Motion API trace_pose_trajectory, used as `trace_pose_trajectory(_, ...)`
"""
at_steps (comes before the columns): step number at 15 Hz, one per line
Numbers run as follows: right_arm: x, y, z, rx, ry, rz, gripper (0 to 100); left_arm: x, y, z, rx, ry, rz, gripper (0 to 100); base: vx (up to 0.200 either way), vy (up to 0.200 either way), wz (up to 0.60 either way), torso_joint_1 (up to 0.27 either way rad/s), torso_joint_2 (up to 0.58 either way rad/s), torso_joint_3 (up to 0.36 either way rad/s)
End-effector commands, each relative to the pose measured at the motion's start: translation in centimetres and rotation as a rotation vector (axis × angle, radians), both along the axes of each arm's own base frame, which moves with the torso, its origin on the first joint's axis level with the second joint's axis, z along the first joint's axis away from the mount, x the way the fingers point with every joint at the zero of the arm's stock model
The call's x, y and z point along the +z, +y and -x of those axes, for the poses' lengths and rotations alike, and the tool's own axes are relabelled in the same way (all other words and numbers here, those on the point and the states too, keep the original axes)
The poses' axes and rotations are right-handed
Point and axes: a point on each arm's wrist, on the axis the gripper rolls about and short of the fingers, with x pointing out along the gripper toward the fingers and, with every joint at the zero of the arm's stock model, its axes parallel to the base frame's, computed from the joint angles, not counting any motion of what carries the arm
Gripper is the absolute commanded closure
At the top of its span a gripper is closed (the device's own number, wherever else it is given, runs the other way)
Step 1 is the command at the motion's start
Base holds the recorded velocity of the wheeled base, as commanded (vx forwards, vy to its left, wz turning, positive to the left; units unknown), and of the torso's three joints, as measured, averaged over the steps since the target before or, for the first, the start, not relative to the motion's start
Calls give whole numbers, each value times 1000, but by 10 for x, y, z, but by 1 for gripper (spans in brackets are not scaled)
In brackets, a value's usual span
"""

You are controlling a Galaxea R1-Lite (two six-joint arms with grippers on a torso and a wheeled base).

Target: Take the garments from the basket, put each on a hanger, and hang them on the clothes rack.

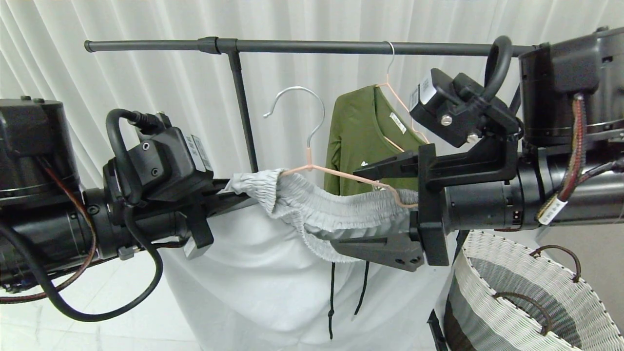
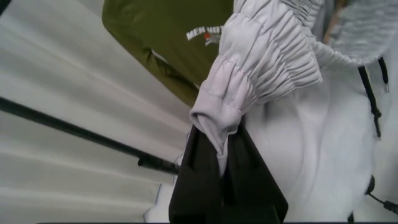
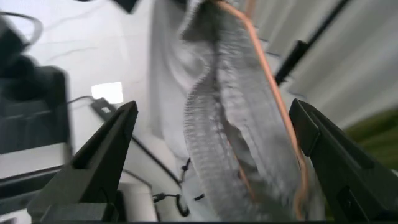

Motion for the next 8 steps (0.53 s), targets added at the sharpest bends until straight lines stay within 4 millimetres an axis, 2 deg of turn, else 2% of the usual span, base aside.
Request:
trace_pose_trajectory(1, 4, 2, 1, 33, 7, -6, 0, 5, -2, -3, -3, -12, 7, 100, 0, 0, 0, 0, 0, 0)
trace_pose_trajectory(8, -2, 15, 6, 90, 78, 4, 0, 16, -17, -10, -44, -37, 25, 100, 0, 0, 0, 0, 0, 0)
